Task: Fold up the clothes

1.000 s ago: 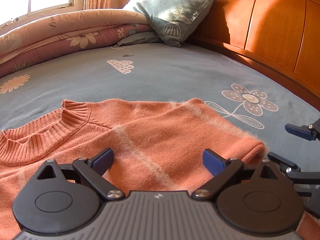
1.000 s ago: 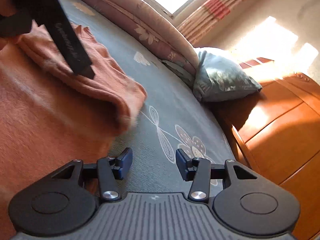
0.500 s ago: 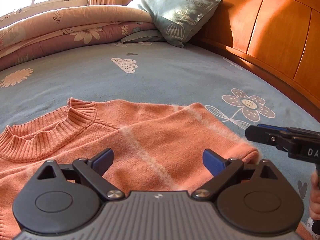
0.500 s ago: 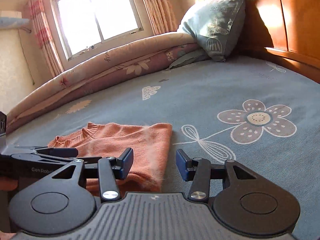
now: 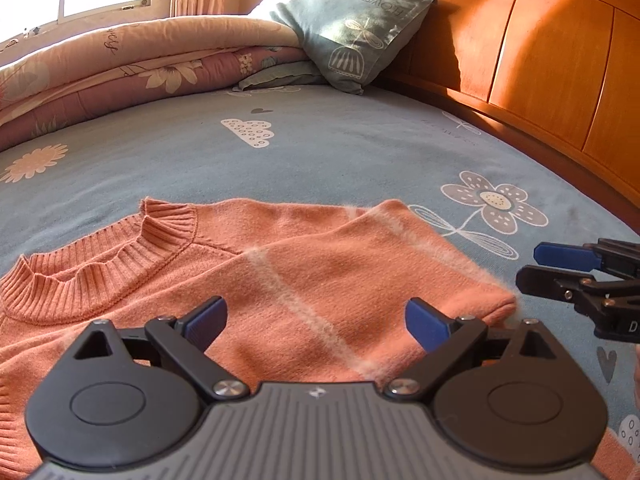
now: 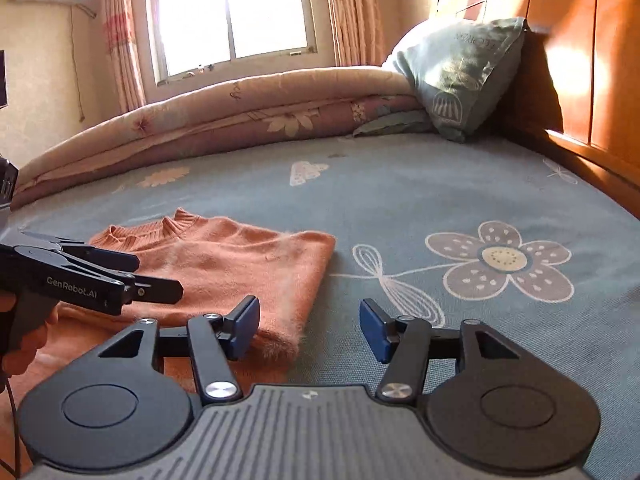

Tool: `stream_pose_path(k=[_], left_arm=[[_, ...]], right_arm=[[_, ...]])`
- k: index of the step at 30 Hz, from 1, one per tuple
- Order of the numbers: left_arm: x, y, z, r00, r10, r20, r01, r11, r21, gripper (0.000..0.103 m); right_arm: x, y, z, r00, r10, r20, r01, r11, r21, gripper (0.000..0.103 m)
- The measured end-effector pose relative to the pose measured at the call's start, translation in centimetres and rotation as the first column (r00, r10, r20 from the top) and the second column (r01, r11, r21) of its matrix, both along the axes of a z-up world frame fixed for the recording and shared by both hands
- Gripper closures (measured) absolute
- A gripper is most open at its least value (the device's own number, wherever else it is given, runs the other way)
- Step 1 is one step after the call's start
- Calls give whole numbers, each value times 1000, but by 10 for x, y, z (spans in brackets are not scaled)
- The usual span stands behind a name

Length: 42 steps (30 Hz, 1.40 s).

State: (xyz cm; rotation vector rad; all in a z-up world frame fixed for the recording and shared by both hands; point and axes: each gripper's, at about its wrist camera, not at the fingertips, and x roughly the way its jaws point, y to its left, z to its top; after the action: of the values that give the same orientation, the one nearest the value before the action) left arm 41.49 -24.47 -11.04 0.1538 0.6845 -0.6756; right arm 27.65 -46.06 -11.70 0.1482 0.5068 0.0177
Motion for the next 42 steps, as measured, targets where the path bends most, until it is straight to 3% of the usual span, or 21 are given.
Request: stream_pose_path(k=[5,9,13,16,18,22,25,33,34,36,37,38,41,42], left_arm=[[1,-12,-2,998,-35,-52,35,999,-3,7],[0,-17,0,998,-28,-61,28,1000,6,7],[0,-19,16,984,-100,-149,76,984,-161,7],[8,-24,19,954,-162,-253,80,949,-305,7],[17,-29,13,914,-211,-345,62,916,-397,7],[25,-41,-6,837,-274,-474,21,881,-473,7],[24,-45,-18,813,-281,-510,9,882,-471,7],[25,-35,-13,785,-326,-526,-25,833,-553,7],[24,-37,-15,779,-329,-533,-20,838,-545,7],[22,-42,-23,776,-314,-547,-10,861,-509,7],[21,-43,-26,776,-311,-548,-10,864,-504,7],[20,-42,-25,779,-312,-543,-10,861,-509,7],[22,-33,-17,788,-308,-533,-30,846,-533,7],[25,-28,-12,790,-304,-532,-43,839,-543,7]], right_arm=[[14,2,-21,995,5,-102,-5,1000,-6,41],[13,4,-21,995,0,-104,-4,999,-35,38],[11,-2,-19,995,7,-101,-8,1000,-2,38],[5,-14,-12,998,-3,-65,7,998,62,38],[2,-23,-10,999,-25,-49,30,996,90,38],[1,-38,-11,998,-51,-47,56,990,128,38],[2,-42,-14,997,-54,-55,61,988,139,38],[6,-46,-16,997,-49,-63,58,986,154,38],[5,-47,-15,997,-46,-60,56,985,166,38],[6,-49,-15,998,-39,-55,49,980,191,41],[6,-49,-15,998,-37,-51,46,979,200,49],[8,-48,-14,998,-34,-50,43,978,204,60],[12,-44,-11,999,-20,-44,29,975,219,76],[13,-42,-10,999,-12,-38,21,973,230,77]])
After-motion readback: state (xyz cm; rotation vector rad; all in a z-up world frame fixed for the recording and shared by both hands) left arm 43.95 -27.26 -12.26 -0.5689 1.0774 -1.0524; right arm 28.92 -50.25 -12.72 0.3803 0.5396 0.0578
